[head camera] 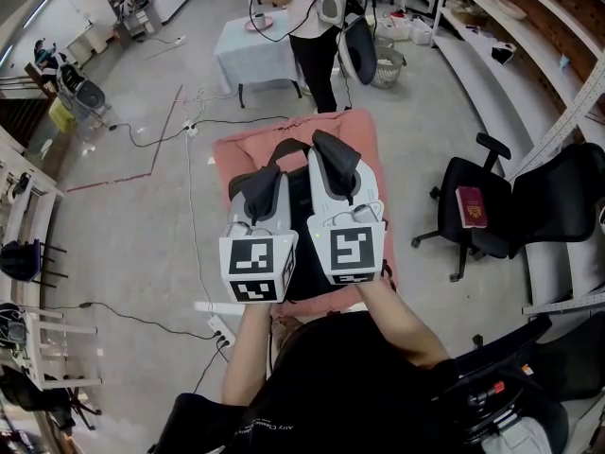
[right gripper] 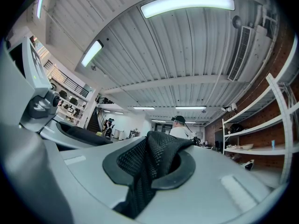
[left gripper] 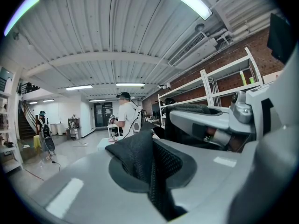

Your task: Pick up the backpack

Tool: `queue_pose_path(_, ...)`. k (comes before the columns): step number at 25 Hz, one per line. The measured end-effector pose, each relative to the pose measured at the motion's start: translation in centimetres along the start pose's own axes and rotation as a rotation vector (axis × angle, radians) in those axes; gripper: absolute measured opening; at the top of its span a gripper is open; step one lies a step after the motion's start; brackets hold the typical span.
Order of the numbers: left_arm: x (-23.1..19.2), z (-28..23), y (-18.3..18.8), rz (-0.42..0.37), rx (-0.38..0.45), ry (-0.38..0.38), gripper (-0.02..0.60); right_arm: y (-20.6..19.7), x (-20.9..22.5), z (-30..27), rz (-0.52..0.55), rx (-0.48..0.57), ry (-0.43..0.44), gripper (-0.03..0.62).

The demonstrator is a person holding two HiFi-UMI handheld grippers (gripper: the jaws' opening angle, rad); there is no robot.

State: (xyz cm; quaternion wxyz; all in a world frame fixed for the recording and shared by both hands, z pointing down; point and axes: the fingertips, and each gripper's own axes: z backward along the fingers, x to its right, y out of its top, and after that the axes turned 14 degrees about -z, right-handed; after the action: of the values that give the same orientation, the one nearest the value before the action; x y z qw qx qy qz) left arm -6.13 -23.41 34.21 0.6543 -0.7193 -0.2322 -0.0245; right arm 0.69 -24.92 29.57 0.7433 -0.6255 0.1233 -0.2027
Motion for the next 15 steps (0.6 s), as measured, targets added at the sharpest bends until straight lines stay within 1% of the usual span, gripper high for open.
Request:
queue_pose_path(5, 0.17, 0.17, -0.12, 0.002, 0.007, -0.008, 0.023, -0.45, 0.02, 0.09, 0.015, -0.014, -0.009, 0.066)
queue_pose_path(10, 0.10, -0.09, -0.79, 0.021, 0.003, -0.016, 0.023, -0.97, -0.24, -0.17, 0.036, -0.027, 0.004, 0.066)
queue_pose_path(15, -0.51, -0.11, -0.73, 0.029, 0.001, -0.005, 0.023, -0.88, -0.73, -0.54, 0.049, -0.039, 0.013, 0.066)
